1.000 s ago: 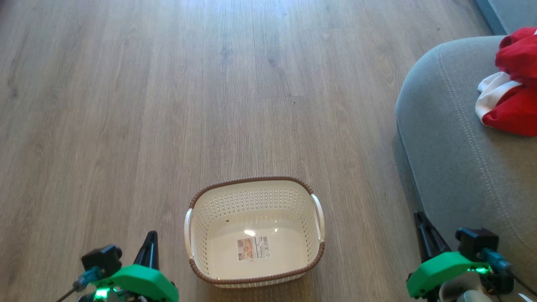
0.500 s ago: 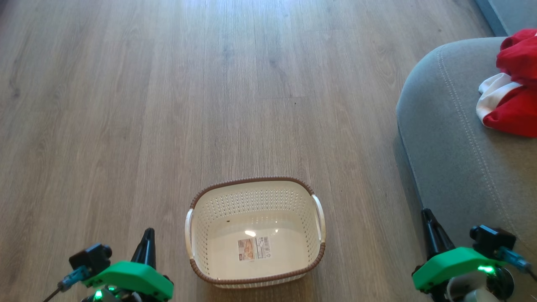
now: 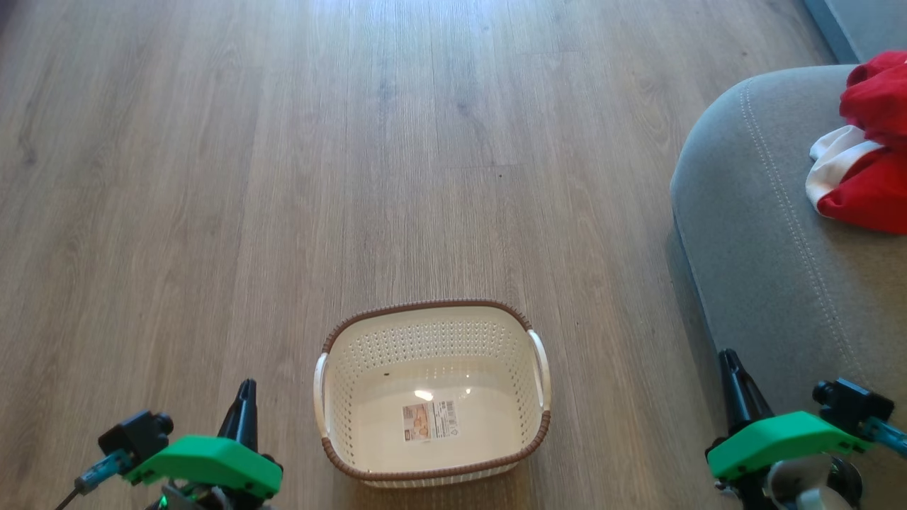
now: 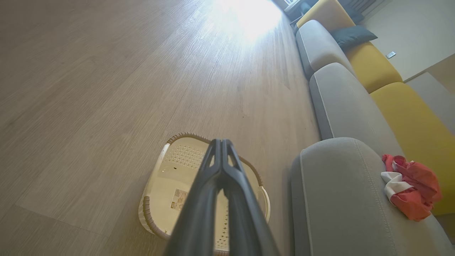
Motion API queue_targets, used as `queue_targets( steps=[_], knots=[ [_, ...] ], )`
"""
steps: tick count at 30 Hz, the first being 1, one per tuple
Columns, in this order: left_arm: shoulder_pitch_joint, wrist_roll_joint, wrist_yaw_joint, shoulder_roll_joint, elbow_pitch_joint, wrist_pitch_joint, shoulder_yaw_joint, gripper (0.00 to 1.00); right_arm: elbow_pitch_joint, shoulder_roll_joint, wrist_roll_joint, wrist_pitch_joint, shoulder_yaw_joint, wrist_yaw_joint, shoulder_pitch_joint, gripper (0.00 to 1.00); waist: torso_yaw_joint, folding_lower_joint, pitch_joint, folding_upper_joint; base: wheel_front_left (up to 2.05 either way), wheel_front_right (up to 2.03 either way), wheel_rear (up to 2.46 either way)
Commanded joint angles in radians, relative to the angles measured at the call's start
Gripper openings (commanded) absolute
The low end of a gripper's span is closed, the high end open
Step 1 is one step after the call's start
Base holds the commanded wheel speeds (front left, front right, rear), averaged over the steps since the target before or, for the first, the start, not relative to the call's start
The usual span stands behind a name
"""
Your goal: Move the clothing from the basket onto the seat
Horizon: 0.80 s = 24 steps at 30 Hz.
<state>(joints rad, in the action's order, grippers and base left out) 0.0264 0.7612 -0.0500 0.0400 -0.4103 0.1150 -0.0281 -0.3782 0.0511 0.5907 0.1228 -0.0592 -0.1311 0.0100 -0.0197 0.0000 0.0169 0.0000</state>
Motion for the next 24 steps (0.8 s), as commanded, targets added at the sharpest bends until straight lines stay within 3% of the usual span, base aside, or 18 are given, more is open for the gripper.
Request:
queue_targets(
  steps=[1,24],
  knots=[
    [0.053,0.021,-0.008,0.005,0.036,-0.002,0.023,0.00,0.037,0.001,0.025,-0.006,0.001,0.000,0.052,0.00,0.000,0.0000,0.000,0.0000,0.00,0.00,0.00],
    [0.061,0.263,-0.030,0.006,0.074,-0.069,0.058,0.00,0.065,0.000,0.316,-0.073,-0.015,0.000,0.065,0.00,0.006,0.0000,-0.004,0.0000,0.00,0.00,0.00]
  ],
)
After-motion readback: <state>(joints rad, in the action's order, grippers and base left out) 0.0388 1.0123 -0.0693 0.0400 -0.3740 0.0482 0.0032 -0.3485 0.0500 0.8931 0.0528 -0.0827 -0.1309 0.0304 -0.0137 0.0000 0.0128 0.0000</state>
